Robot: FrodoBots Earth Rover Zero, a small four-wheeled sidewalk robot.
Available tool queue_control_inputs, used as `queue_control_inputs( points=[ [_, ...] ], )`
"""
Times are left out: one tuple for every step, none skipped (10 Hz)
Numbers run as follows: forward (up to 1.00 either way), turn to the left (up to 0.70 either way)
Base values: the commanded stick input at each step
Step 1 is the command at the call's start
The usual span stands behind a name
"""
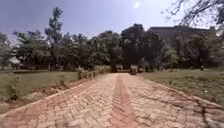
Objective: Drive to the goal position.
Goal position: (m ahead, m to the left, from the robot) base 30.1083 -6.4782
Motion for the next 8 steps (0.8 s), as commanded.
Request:
queue_control_inputs(
  points=[
    [0.70,0.00],
    [0.70,0.00],
    [0.70,0.00],
    [0.70,0.00],
    [0.70,0.00],
    [0.70,0.00],
    [0.70,0.00],
    [0.70,0.00]
  ],
)
